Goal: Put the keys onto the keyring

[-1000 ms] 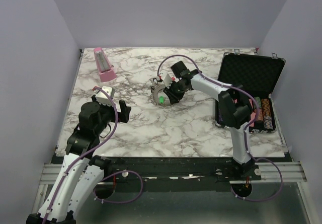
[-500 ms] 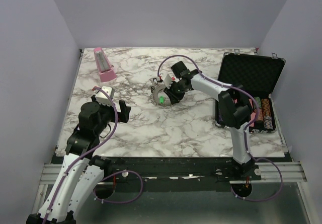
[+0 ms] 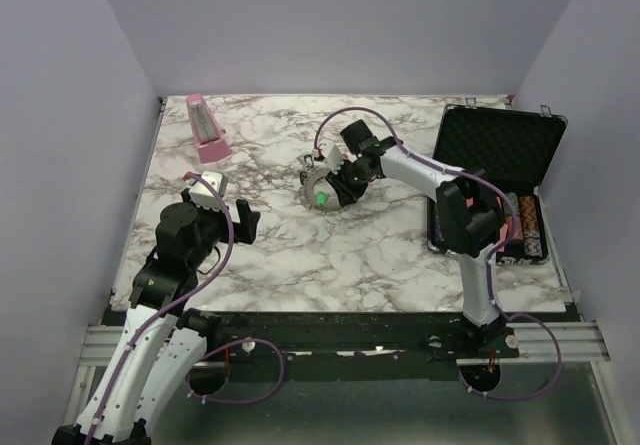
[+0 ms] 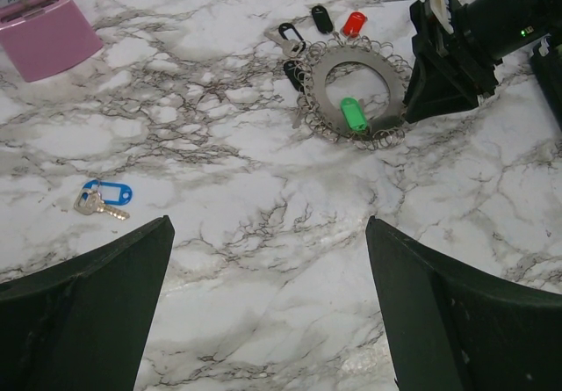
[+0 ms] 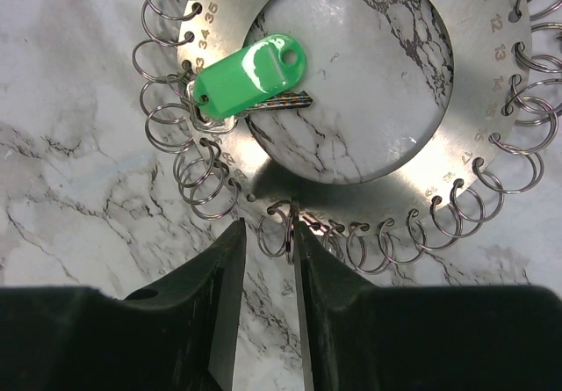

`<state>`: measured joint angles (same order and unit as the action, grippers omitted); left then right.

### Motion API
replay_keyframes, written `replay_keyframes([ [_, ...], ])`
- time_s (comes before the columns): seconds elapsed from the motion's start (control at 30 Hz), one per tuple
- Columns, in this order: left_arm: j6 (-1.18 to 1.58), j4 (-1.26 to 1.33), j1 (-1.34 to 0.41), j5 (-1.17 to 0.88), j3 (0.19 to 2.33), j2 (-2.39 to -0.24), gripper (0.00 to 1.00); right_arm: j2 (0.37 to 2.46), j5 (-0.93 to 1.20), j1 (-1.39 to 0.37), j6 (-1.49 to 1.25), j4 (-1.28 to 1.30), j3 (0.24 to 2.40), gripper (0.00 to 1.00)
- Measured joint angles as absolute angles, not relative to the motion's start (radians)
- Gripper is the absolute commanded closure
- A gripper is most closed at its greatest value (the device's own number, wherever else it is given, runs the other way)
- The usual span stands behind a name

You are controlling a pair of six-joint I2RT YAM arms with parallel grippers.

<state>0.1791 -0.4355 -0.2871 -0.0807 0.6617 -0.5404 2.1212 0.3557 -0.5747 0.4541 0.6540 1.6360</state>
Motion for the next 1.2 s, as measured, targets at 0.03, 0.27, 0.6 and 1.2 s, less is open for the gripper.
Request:
replay_keyframes([
  [0.03,0.179,-0.435,-0.287,-0.081,0.662,-0.54,0.01,2.119,0.355,-0.575,0.451,0.654,1.636,0.64],
  [0.27,0.179,-0.435,-0.287,-0.081,0.662,-0.534,0.01,2.115,0.352,-0.572,0.428,0.656,1.636,0.68],
  [0.6,0.179,-0.435,-0.287,-0.081,0.662,-0.534,0.01,2.115,0.345,-0.562,0.409,0.672,1.637,0.71],
  [1.2,0.179,-0.435,-0.282,-0.081,0.662,-0.531,0.01,2.116,0.345,-0.541,0.393,0.695,1.667,0.82],
])
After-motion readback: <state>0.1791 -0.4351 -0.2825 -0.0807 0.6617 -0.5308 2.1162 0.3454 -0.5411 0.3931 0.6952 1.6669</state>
